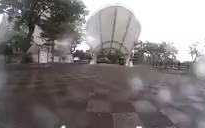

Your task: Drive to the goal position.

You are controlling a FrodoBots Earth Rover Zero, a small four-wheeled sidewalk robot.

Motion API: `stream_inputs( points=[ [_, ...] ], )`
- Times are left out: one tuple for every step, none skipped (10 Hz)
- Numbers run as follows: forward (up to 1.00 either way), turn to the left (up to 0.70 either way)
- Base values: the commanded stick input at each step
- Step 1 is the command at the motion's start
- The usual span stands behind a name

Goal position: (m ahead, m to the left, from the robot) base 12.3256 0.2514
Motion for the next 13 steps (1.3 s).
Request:
stream_inputs(
  points=[
    [1.0, 0.0],
    [1.0, 0.0],
    [1.0, 0.0],
    [1.0, 0.0],
    [1.0, 0.0],
    [1.0, 0.0],
    [1.0, 0.0],
    [1.0, 0.0],
    [1.0, 0.0],
    [1.0, 0.0],
    [1.0, 0.0],
    [1.0, 0.0],
    [1.0, 0.0]
  ],
)
